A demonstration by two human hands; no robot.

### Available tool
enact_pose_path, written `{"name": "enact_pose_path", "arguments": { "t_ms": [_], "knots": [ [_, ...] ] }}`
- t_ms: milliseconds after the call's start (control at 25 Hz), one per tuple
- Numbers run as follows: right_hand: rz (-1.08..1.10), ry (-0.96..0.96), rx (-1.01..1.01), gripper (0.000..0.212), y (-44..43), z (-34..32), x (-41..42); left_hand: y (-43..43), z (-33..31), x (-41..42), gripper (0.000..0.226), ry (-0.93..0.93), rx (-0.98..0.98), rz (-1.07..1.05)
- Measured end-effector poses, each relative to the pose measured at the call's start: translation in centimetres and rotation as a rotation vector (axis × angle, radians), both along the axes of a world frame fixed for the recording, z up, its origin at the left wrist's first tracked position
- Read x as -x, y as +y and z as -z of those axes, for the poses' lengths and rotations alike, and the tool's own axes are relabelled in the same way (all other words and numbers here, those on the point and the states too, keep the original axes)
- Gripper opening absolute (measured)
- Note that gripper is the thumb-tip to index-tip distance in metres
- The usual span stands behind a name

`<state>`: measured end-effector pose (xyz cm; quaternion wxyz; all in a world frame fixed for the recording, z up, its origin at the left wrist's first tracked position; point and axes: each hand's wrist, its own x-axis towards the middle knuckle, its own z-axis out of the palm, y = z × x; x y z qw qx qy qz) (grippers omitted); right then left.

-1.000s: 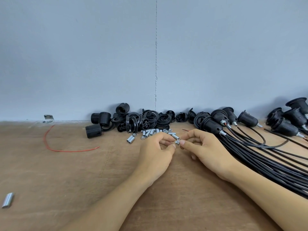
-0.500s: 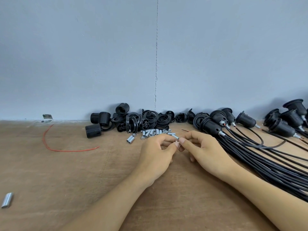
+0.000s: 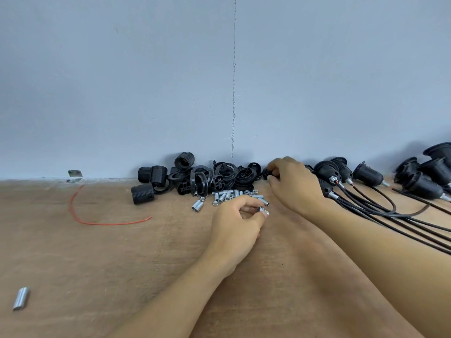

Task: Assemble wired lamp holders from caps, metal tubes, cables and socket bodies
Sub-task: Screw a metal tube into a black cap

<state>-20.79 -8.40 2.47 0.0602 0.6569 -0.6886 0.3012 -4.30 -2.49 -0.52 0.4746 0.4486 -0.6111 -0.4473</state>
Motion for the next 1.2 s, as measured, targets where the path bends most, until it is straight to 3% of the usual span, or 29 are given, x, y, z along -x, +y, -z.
{"name": "enact_pose_path", "arguments": {
  "t_ms": [160,360,520,640,760,1000,1200],
  "knots": [
    [0.102,0.320,-0.185,0.033,-3.5,-0.1,0.0,-0.2,0.1,-0.1,0.014,-0.010,0.011,-0.025],
    [0.138,0.429,-0.140,0.026,-4.5,0.3,0.7,-0.2,0.0,-0.3,0.023,0.062,-0.023,-0.006],
    [0.122,0.098,-0.026,0.027,-4.0,-0.3,0.9,-0.2,0.0,-0.3,0.025,0.088,-0.004,0.012],
    [0.046,-0.037,0.059,0.025,-3.0,-1.6,0.6,-0.2,0.1,-0.4,0.022,0.151,-0.002,0.029],
    [-0.089,-0.353,0.139,0.020,-0.6,-2.2,-0.4,-0.4,0.3,-0.4,0.022,0.197,0.004,0.037],
    [-0.235,-0.784,-0.030,0.016,4.9,0.5,-0.6,-0.6,0.5,-0.5,0.018,0.257,-0.003,-0.052],
    [-0.412,-1.085,-0.261,0.011,7.2,2.1,0.4,-0.4,0.5,-0.5,0.009,0.207,0.024,0.072]
  ]
}}
